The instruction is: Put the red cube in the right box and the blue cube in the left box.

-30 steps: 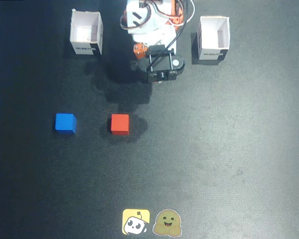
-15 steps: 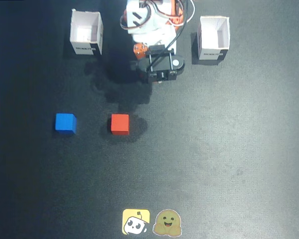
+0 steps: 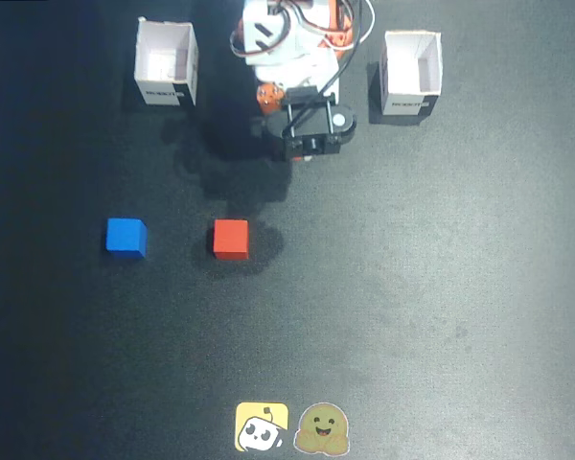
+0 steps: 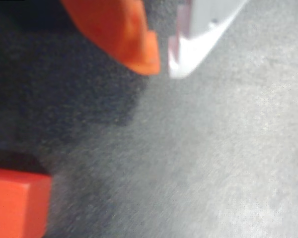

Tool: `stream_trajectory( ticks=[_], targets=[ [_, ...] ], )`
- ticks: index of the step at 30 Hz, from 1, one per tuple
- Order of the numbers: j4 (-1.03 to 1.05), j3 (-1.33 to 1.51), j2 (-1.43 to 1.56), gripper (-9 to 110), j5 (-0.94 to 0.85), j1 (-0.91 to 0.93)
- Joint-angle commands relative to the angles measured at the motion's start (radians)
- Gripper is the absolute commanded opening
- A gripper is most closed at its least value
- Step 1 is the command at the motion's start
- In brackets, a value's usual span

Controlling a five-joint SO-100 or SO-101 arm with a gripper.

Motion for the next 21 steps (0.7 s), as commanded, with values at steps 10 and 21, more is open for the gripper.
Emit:
stream_trajectory(
  ticks=[10, 21],
  targets=[
    [-0.155, -0.249, -0.336, 0, -0.181, 0.124],
    [-0.383, -0.356, -0.663, 6, -0.252, 0.163]
  ],
)
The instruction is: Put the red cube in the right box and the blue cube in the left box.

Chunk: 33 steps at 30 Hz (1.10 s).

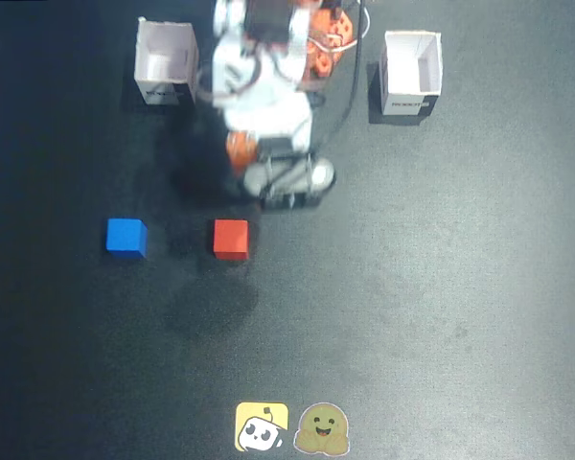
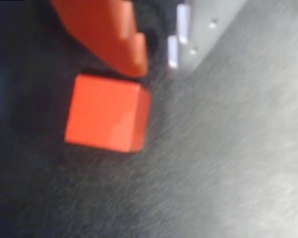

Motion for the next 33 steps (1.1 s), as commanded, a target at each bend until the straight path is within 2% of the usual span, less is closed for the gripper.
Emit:
stream_trajectory(
  ticks=[1, 22, 33],
  targets=[
    [-0.066, -0.063, -0.041, 7, -0.020, 0.005],
    [-0.256, -0.213, -0.437, 21, -0.071, 0.015],
    [-0.293, -0.184, -0.511, 22, -0.051, 0.020]
  ],
)
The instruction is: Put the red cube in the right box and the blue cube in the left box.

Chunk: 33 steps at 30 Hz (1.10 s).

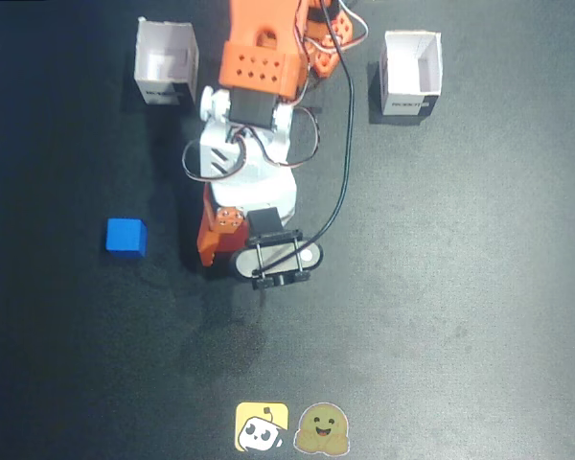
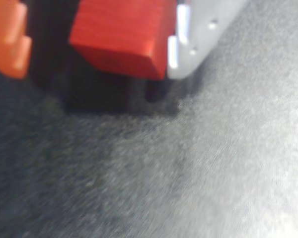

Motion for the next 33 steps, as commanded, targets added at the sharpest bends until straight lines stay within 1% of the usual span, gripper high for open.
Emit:
stream_trajectory(
  ticks=[1, 12, 26, 33],
  targets=[
    [-0.028, -0.041, -0.006, 22, 0.008, 0.008],
    [-0.049, -0.034, -0.097, 22, 0.002, 0.032],
    [-0.058, -0.008, -0.133, 21, 0.002, 0.037],
    [-0.077, 0.041, -0.092, 15, 0.008, 0.040]
  ],
)
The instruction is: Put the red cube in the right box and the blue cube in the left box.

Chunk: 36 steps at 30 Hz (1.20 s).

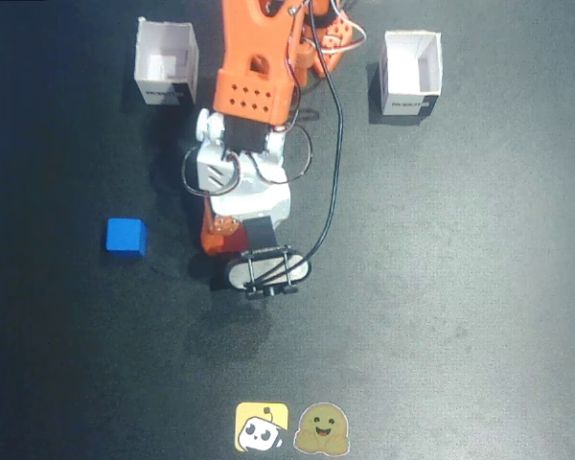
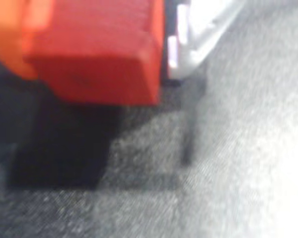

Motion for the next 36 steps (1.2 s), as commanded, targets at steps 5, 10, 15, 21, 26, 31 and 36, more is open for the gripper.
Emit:
stream_trajectory(
  ticks=[5, 10, 15, 21, 26, 31, 36],
  targets=[
    [-0.012, -0.012, 0.048, 11, 0.005, 0.012],
    [0.064, -0.037, 0.121, 11, 0.003, 0.025],
    [0.176, -0.075, 0.216, 11, -0.006, 0.071],
    [0.295, -0.126, 0.305, 12, -0.011, 0.175],
    [0.400, -0.117, 0.391, 12, 0.006, 0.270],
    [0.522, -0.124, 0.492, 12, 0.029, 0.345],
    [0.554, -0.141, 0.525, 12, -0.017, 0.419]
  ],
)
